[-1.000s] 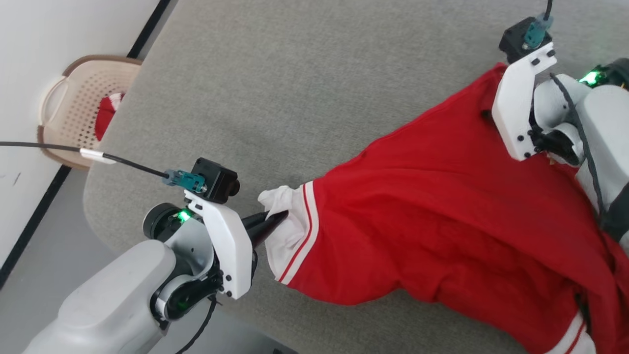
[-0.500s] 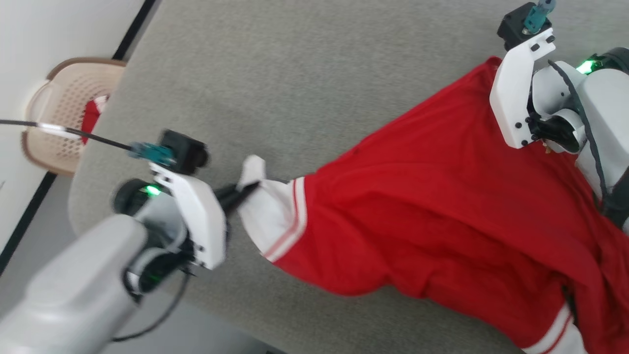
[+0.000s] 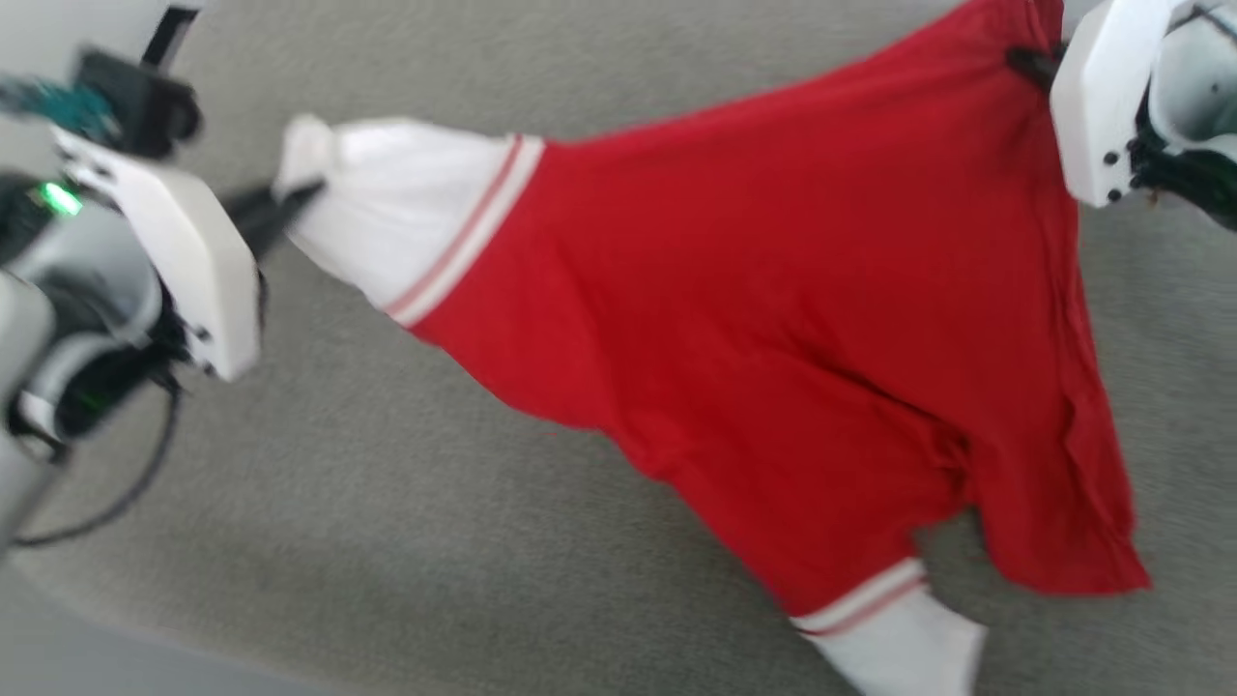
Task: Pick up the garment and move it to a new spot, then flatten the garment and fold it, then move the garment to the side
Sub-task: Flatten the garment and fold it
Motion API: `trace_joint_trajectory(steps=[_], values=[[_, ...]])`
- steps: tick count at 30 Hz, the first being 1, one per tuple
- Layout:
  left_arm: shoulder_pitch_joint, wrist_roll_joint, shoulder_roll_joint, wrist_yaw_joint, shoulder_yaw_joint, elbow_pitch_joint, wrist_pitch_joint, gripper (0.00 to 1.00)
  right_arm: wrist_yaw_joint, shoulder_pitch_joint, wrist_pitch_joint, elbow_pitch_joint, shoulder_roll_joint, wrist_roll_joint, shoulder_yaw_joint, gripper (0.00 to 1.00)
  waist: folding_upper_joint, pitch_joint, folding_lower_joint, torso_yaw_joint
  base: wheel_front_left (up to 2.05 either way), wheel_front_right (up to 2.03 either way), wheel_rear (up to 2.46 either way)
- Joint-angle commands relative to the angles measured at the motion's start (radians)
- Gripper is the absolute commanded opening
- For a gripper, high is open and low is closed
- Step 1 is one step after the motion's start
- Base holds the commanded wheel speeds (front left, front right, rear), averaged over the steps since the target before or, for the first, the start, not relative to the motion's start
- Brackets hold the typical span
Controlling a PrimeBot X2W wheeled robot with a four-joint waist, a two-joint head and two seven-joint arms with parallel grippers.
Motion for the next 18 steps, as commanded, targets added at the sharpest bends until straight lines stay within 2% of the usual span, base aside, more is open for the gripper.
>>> trace_joint_trajectory(steps=[1,7,11,14,18], values=[[-0.035,0.011,0.021,0.007,0.015,-0.004,0.014,0.0,-0.001,-0.002,-0.016,-0.021,-0.008,0.006,-0.016,0.0,0.0,-0.037,0.0,-0.047,0.0,0.0,0.0],[-0.14,0.033,0.049,0.002,0.035,-0.008,0.077,0.0,-0.001,0.02,-0.017,-0.11,-0.027,0.008,-0.07,0.0,0.0,-0.083,0.0,-0.109,0.0,0.0,0.0],[-0.207,0.062,0.041,-0.007,0.035,0.021,0.09,0.0,-0.001,0.026,-0.028,-0.151,-0.019,-0.02,-0.127,0.0,0.0,-0.104,0.0,-0.141,0.0,0.0,0.0],[-0.265,0.11,0.009,-0.016,0.034,0.072,0.059,0.0,-0.001,0.017,-0.045,-0.143,0.0,-0.067,-0.185,0.0,0.0,-0.106,0.0,-0.157,0.0,0.0,0.0],[-0.374,0.218,-0.046,-0.036,0.029,0.175,-0.05,0.0,-0.001,-0.017,-0.106,-0.079,0.059,-0.166,-0.29,0.0,0.0,-0.086,0.0,-0.174,0.0,0.0,0.0]])
